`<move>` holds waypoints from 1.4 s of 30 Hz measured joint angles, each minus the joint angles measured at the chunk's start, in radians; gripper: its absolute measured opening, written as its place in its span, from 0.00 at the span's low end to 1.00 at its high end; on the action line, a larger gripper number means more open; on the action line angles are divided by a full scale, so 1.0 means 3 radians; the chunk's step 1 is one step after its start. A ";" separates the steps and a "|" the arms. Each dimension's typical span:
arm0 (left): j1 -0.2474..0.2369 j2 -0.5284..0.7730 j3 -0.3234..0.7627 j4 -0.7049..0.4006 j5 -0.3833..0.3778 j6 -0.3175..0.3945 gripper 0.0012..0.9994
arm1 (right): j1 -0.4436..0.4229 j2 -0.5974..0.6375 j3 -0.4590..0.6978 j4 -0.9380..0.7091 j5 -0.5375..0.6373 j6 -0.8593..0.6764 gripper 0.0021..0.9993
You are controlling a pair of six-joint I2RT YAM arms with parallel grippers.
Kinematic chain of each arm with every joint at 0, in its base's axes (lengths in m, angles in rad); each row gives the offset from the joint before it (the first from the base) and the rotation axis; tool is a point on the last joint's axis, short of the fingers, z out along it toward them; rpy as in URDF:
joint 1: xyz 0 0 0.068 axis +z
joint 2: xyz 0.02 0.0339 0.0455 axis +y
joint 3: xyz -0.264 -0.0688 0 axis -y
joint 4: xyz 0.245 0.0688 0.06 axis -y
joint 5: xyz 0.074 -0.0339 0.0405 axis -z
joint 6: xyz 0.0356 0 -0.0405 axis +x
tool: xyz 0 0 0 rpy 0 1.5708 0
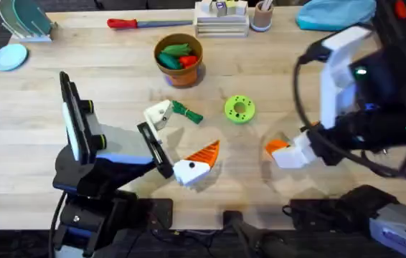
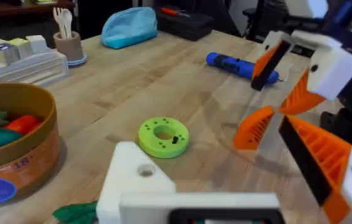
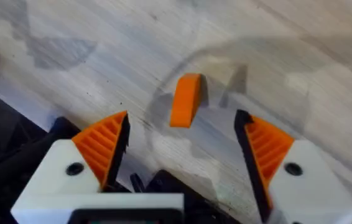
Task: Pick up the gripper from the table and insert it into the empty holder that is missing its gripper. Then pick up a screw, insert it into the mounting hole, and use the screwdriver to tighten it. Finally, clean up the table by picking up the vegetable and placing it into the bucket.
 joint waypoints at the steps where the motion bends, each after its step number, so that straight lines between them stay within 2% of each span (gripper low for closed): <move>1: 0.0000 0.0000 0.0000 0.0000 0.0000 0.0000 0.99 | 0.0013 0.0086 -0.0002 0.0010 0.0000 -0.0001 0.99; 6: 0.0000 0.0000 0.0000 0.0000 0.0000 0.0000 0.99 | 0.0104 0.0520 -0.0020 0.0026 0.0005 -0.0011 0.99; 11: 0.0000 0.0000 0.0000 0.0000 0.0000 0.0000 0.99 | 0.0194 0.0698 -0.0028 0.0092 0.0015 -0.0013 0.98; 12: 0.0000 0.0000 0.0000 0.0000 0.0000 0.0000 0.99 | 0.0202 0.0705 -0.0028 0.0102 0.0017 -0.0019 0.93; 15: 0.0000 0.0000 0.0000 0.0000 0.0000 0.0000 0.99 | 0.0207 0.0703 -0.0028 0.0104 0.0024 -0.0025 0.64; 16: 0.0000 0.0000 0.0000 0.0000 0.0000 0.0000 0.99 | 0.0207 0.0705 -0.0028 0.0103 0.0024 -0.0025 0.58; 19: 0.0000 0.0000 0.0000 0.0000 0.0000 0.0000 0.99 | 0.0207 0.0705 -0.0028 0.0100 0.0024 -0.0029 0.53; 21: 0.0000 0.0000 0.0000 0.0000 0.0000 0.0001 0.99 | 0.0207 0.0705 -0.0028 0.0100 0.0025 -0.0035 0.46; 23: 0.0000 -0.0001 0.0000 0.0000 0.0000 0.0000 0.99 | 0.0207 0.0705 -0.0028 0.0100 0.0025 -0.0032 0.33; 25: 0.0000 0.0000 0.0000 0.0000 0.0000 0.0000 0.99 | 0.0207 0.0705 -0.0028 0.0102 0.0025 -0.0036 0.26; 30: 0.0000 -0.0001 0.0000 0.0000 0.0000 0.0000 0.99 | 0.0207 0.0705 -0.0027 0.0122 0.0034 -0.0033 0.02; 36: 0.0000 -0.0001 0.0000 0.0000 0.0000 0.0000 0.99 | 0.0158 0.0705 0.0109 0.0097 0.0034 -0.0036 0.01; 42: 0.0000 0.0000 0.0000 0.0000 0.0000 0.0000 0.99 | 0.0008 0.0705 0.0561 0.0147 0.0032 -0.0030 0.01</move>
